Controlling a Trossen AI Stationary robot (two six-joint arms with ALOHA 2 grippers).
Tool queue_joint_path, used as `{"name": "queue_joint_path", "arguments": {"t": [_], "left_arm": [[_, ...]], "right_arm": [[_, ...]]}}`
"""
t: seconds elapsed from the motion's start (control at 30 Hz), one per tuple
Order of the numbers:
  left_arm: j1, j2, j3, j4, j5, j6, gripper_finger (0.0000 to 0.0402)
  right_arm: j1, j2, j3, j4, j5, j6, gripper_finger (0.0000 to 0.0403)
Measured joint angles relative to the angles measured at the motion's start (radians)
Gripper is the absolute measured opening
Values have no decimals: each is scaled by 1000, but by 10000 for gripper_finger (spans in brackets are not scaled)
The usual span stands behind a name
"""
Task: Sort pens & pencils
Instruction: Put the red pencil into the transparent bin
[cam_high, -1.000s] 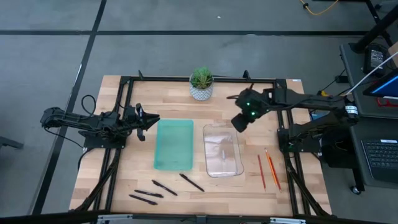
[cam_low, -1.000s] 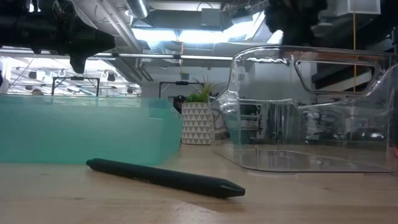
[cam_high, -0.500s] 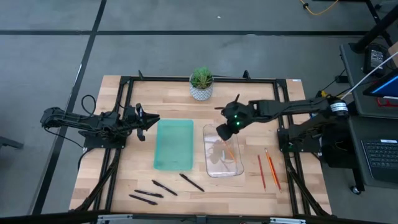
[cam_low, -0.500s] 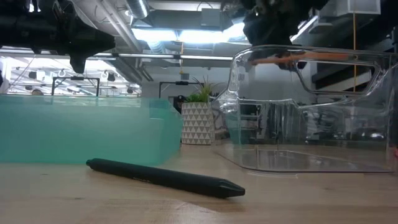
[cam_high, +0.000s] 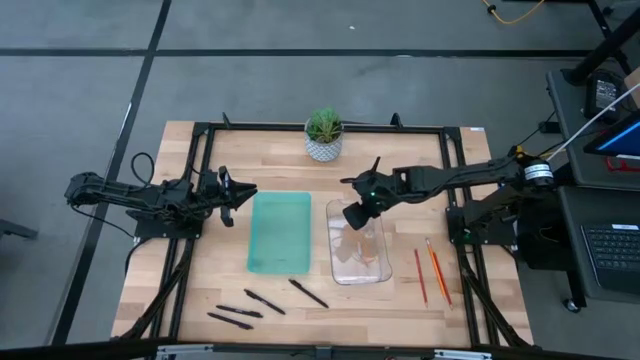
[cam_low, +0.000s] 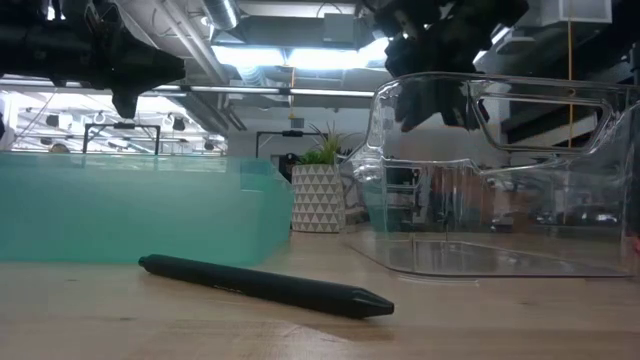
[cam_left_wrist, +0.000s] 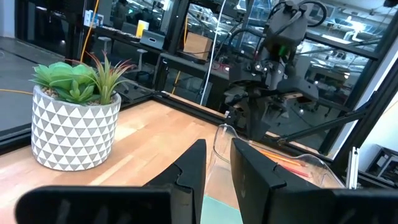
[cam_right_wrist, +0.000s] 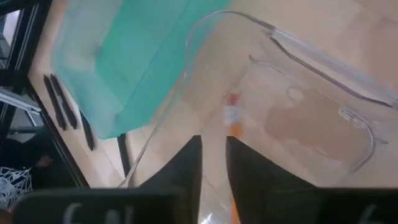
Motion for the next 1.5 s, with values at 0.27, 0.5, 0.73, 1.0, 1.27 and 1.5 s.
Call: {"name": "queue_joint_path", "arguments": {"t": [0.27,0.5,0.73,1.0,1.27,1.5], "left_arm": [[0,0,0,-3,0,0,69],[0,0,0,-10,0,-19,69],[0,0,0,-18,0,-31,69],[0,0,0,-54,0,-31,69],[0,0,0,-54,0,-31,69],[0,0,0,-54,0,-31,69]], "right_arm": [[-10,-12,16,-7,-82,-126,122],[-27,-137,95,-128,-36,-255,116],[-7,-311,117,-385,95,-209,114],[222,-385,117,-723,229,141,114],[498,-385,117,-862,256,462,114],[683,-358,111,-876,335,661,114]]}}
